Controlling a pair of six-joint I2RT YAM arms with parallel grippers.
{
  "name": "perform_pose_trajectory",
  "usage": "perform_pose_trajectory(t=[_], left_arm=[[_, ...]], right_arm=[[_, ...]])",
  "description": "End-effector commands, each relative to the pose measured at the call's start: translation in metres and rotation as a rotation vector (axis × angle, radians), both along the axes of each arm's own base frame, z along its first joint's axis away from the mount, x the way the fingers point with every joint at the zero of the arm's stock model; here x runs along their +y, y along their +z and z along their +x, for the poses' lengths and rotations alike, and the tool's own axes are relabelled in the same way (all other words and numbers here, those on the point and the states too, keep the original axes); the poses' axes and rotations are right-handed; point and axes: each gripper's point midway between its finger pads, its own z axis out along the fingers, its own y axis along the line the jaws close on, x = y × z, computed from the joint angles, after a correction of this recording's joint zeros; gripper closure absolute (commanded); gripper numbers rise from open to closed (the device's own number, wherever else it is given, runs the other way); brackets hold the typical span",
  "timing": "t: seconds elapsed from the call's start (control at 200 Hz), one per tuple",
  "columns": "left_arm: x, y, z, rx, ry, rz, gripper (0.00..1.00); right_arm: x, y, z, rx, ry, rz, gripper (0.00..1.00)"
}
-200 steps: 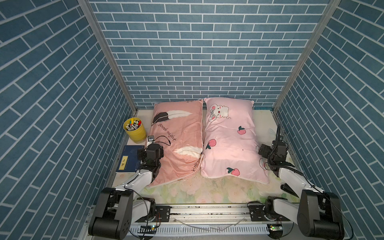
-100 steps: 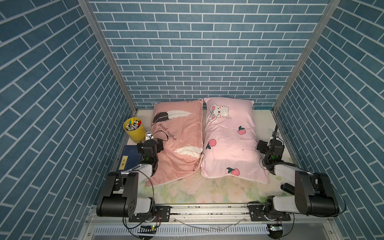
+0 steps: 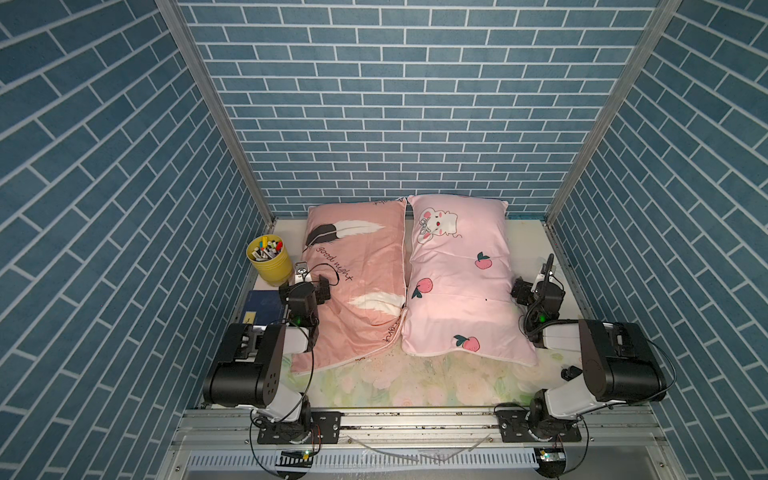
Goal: Zip up pillowcases
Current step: Reset both arms
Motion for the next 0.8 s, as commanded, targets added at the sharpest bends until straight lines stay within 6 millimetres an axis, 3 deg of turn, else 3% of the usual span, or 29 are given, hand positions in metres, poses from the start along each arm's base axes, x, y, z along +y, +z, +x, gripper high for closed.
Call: perform_pose_trajectory(t=[0.0, 0.795], left_arm=[[-0.0039, -0.0077, -0.0023, 0.022, -0.015, 0.016, 0.00], [-0.0036, -0.0081, -0.0025, 0.023, -0.013, 0.015, 0.00]], right_arm=[[0.0059, -0.0043, -0.0019, 0.008, 0.037, -0.032, 0.01], [0.0050, -0.0051, -0.0020, 0.011, 0.040, -0.025, 0.01]])
